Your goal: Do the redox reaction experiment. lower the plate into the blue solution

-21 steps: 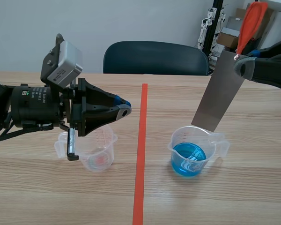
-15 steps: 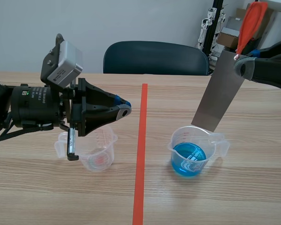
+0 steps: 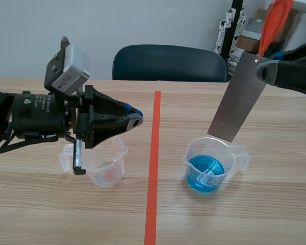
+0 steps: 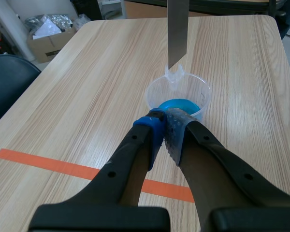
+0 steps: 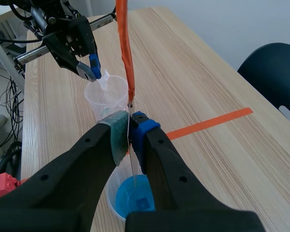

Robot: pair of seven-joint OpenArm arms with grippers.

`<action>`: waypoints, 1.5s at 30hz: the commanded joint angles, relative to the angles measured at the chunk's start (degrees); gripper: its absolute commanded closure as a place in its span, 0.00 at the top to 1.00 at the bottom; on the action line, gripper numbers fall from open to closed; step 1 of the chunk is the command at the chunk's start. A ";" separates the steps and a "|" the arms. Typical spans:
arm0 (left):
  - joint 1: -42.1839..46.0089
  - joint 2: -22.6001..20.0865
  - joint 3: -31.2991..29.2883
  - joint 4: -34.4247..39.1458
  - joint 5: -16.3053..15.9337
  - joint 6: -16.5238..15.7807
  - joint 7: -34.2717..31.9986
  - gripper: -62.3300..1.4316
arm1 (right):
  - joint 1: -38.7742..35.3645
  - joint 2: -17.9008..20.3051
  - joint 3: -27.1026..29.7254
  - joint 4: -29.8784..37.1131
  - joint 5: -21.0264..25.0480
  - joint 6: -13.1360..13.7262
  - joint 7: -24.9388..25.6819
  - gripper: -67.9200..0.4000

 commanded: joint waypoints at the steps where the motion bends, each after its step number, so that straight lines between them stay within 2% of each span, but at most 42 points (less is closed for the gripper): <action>1: -0.35 0.31 0.17 0.76 -0.79 0.13 -0.81 0.07 | 1.01 0.76 1.14 0.42 0.87 0.48 1.01 0.01; 35: -0.28 -0.04 0.17 0.76 -0.79 0.35 -1.11 0.07 | 0.96 0.48 1.14 0.35 0.83 0.48 0.07 0.01; 42: 1.88 -4.33 0.11 0.76 -0.81 1.18 -9.18 0.07 | 0.00 -1.51 1.14 -1.75 0.81 0.48 -1.16 0.01; 45: 4.50 -7.15 -0.04 0.76 -0.79 4.22 -11.87 0.07 | 0.00 -2.40 1.14 -3.39 0.83 0.48 -1.75 0.01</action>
